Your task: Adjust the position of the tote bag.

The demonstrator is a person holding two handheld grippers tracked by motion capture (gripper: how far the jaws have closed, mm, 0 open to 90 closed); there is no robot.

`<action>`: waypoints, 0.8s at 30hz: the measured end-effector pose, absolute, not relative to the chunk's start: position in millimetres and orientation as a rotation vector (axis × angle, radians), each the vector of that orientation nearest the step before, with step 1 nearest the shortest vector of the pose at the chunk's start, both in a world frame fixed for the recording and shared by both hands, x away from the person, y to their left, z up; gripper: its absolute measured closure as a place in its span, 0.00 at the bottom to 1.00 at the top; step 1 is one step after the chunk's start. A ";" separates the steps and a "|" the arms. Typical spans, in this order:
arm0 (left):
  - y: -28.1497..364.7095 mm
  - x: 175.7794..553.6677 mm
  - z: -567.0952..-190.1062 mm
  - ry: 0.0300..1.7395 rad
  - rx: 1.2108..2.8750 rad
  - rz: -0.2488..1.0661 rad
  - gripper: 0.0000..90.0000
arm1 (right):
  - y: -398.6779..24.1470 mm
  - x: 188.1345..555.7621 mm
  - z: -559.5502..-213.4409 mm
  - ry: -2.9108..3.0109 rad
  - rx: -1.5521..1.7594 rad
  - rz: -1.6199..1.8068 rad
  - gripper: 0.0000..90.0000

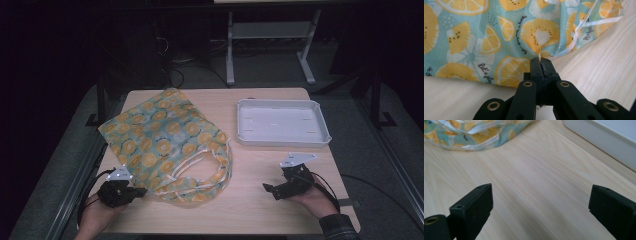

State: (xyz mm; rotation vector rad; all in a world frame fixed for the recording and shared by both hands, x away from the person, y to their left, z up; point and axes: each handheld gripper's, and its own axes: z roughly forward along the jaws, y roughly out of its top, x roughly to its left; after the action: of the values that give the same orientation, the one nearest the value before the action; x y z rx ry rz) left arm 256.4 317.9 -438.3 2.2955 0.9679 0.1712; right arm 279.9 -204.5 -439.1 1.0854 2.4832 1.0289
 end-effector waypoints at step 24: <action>351.9 246.7 -438.2 1.095 2.273 0.164 0.99 | -150.5 313.0 -428.8 2.592 0.997 1.101 0.25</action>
State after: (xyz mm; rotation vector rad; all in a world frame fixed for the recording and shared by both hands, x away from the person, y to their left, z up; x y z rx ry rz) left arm 246.7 351.9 -438.2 2.2727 1.0950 0.1636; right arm 313.0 -150.5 -428.8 0.9974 2.5918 1.1013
